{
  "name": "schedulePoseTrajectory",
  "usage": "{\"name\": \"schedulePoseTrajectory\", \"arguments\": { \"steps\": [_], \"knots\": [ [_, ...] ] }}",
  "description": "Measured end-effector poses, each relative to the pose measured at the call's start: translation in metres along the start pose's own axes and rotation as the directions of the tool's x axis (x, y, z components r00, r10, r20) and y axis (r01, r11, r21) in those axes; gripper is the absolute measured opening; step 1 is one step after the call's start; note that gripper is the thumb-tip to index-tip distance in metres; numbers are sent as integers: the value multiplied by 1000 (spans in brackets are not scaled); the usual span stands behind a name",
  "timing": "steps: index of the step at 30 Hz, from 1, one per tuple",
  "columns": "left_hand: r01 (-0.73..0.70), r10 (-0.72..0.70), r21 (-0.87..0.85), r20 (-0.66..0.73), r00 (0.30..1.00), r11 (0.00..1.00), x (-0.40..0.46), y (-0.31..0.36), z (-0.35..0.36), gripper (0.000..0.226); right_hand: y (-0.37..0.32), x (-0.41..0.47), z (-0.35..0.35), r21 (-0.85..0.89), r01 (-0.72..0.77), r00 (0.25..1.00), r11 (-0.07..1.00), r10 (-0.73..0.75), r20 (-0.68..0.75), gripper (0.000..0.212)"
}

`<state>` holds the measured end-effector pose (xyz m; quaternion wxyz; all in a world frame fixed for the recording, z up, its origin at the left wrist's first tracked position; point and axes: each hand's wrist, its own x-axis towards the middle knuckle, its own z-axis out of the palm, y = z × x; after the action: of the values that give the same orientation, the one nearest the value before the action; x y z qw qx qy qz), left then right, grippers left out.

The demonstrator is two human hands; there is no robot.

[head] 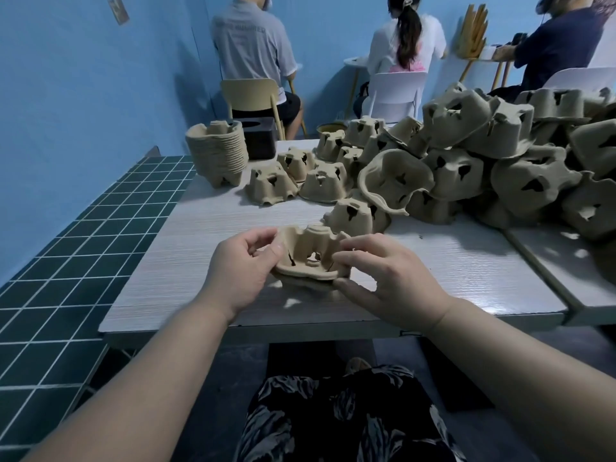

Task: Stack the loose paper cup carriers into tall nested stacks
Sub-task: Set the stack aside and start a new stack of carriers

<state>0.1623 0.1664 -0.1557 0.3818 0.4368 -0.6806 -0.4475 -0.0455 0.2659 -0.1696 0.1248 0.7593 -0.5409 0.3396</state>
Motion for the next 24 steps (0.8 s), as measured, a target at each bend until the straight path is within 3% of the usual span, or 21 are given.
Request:
{"name": "schedulePoseTrajectory", "arguments": {
  "steps": [4,7,9,13,16,18,21,24],
  "knots": [
    [28,-27,-69,14,1000,997,0,1,2,45,4,-2,3,-9,-23,996,1000,24,80,33],
    [13,-10,-16,187,982,1000,-2,2,6,92,6,-3,1,8,-83,983,997,80,162,42],
    [-14,11,9,260,965,1000,-3,4,12,111,9,-2,-1,27,-124,973,992,117,197,44],
    [-72,62,31,246,967,997,2,6,24,118,16,3,-5,86,-231,954,969,208,218,48],
    [-84,79,14,223,972,996,5,5,33,117,29,10,-8,91,-328,944,940,324,57,40],
    [-78,80,-15,216,973,997,6,4,37,117,45,17,-10,16,-445,895,895,445,-20,36],
    [-82,83,-12,224,971,997,7,5,40,118,65,24,-7,-134,-556,819,820,569,80,53],
    [-96,91,11,230,969,995,5,4,43,105,73,27,-4,-153,-585,780,796,604,161,60]
  ]
}}
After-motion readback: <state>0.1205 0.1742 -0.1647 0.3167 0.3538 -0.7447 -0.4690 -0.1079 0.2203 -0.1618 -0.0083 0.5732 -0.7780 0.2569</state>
